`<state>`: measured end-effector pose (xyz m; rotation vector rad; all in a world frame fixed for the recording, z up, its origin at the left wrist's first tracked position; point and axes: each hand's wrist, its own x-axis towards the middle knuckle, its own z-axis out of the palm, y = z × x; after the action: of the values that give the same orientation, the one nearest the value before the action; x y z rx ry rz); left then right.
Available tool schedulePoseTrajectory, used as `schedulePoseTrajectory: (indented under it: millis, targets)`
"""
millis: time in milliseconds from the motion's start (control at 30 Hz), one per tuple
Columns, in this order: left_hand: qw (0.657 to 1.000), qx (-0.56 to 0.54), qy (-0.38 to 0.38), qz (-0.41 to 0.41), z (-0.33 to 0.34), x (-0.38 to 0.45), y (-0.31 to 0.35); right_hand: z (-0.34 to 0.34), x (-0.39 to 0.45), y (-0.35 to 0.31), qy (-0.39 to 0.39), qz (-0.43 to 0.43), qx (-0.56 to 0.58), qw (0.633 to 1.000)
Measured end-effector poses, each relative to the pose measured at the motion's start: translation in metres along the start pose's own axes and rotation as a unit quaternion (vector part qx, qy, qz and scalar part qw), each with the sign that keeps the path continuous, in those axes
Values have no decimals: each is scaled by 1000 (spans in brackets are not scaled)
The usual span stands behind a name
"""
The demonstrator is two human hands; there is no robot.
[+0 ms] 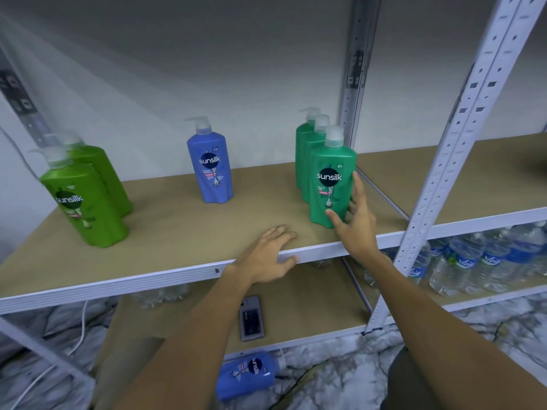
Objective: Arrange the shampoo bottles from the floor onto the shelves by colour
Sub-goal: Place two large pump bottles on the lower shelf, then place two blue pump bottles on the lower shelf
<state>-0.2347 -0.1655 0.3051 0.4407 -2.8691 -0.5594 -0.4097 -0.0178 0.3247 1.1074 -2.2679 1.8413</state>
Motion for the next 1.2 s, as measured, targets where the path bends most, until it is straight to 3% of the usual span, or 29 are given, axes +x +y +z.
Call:
schedulePoseTrajectory:
  millis: [333, 733, 900, 1200]
  targets:
    - [992, -106, 12, -69, -8, -91, 13, 14, -81, -14, -76, 56, -87, 992]
    - [969, -91, 9, -228, -6, -220, -15, 70, -188, -30, -254, 87, -56, 962]
    - [940, -136, 12, -312, 29, -272, -48, 109, -228, -22, -338, 136, -24, 931]
    - [879, -178, 19, -442, 121, -345, -120, 185, -287, 44, -377, 230, -46, 896]
